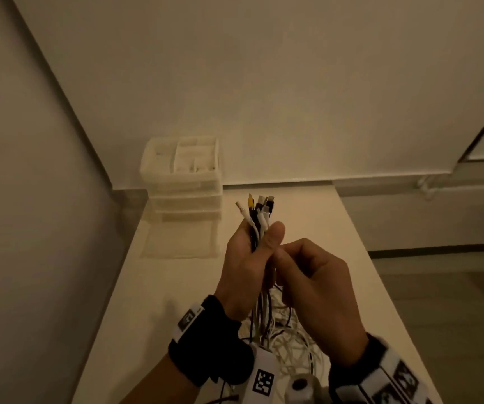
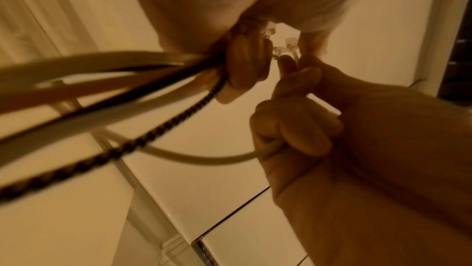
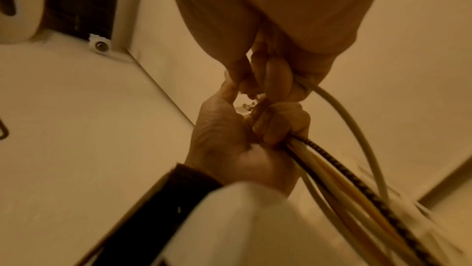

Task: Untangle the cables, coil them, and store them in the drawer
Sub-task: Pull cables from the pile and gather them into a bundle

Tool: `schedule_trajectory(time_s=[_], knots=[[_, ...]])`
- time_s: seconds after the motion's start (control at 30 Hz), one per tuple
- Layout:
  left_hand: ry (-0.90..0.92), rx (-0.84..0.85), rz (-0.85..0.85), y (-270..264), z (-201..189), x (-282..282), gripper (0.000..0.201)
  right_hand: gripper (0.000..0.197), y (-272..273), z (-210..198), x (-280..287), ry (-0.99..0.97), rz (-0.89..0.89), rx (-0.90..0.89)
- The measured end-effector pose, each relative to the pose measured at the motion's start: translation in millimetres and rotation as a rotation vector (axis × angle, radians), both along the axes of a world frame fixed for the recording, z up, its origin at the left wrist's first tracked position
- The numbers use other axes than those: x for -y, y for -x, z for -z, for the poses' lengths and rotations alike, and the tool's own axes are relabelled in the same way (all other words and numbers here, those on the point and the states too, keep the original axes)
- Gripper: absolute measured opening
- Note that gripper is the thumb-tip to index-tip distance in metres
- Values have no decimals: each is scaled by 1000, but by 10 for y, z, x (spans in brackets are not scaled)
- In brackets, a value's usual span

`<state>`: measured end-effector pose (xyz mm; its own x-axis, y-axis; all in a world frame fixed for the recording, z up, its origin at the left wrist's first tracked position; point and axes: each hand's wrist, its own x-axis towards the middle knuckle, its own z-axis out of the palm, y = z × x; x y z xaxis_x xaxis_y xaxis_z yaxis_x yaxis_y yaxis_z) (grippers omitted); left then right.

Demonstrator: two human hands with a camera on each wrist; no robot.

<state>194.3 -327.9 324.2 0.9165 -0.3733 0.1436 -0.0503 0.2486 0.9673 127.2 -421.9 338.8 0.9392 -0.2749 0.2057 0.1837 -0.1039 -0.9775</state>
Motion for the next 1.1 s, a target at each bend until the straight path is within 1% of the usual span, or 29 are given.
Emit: schedule_trajectory(time_s=[0.07, 0.2, 0.23, 0.3, 0.33, 0.37, 0.47, 0.5, 0.57, 0.63, 0.7, 0.77, 0.8, 0.83, 0.9, 0.93, 0.97, 1.0, 1.1], knots=[[-7, 11, 19, 66, -41, 90, 22, 15, 63, 7, 36, 77, 76, 6], [-114, 83, -22, 144, -23, 210, 33, 11, 129, 62, 105, 159, 179, 11], [-130, 94, -35, 159, -26, 221, 38, 8, 156, 65, 123, 173, 183, 21], [-123, 81, -50, 168, -43, 218, 55, 3, 231, 80, 168, 215, 160, 42], [-101, 59, -53, 169, -80, 199, 59, 3, 278, 98, 194, 244, 143, 43], [-68, 46, -60, 159, -117, 172, 57, 7, 321, 124, 228, 268, 122, 37], [10, 89, -134, 83, -216, 69, 50, 25, 395, 236, 341, 287, 9, -16], [60, 94, -153, 34, -251, 23, 50, 30, 399, 286, 382, 287, -36, -31], [216, 26, -172, -84, -343, -107, 43, 38, 393, 409, 474, 260, -108, -67], [343, -44, -175, -203, -456, -294, 38, 41, 385, 537, 578, 239, -150, -116], [365, -48, -190, -279, -561, -488, 40, 40, 364, 642, 659, 234, -154, -159], [295, -21, -186, -303, -572, -614, 40, 39, 336, 684, 694, 247, -146, -178], [223, 0, -173, -281, -547, -633, 39, 41, 314, 675, 691, 253, -135, -174], [131, 34, -156, -242, -505, -625, 39, 43, 280, 655, 679, 249, -116, -160], [-131, 141, -133, -98, -431, -534, 34, 49, 208, 573, 647, 207, -54, -139], [-255, 200, -129, -14, -404, -466, 28, 49, 171, 513, 629, 178, -29, -130], [-338, 228, -117, 58, -330, -386, 18, 48, 133, 456, 613, 149, -18, -119], [-396, 220, -88, 127, -273, -299, 11, 47, 99, 392, 592, 127, -18, -107], [-446, 201, 14, 238, -51, -118, 18, 44, 25, 252, 520, 86, -15, -65]])
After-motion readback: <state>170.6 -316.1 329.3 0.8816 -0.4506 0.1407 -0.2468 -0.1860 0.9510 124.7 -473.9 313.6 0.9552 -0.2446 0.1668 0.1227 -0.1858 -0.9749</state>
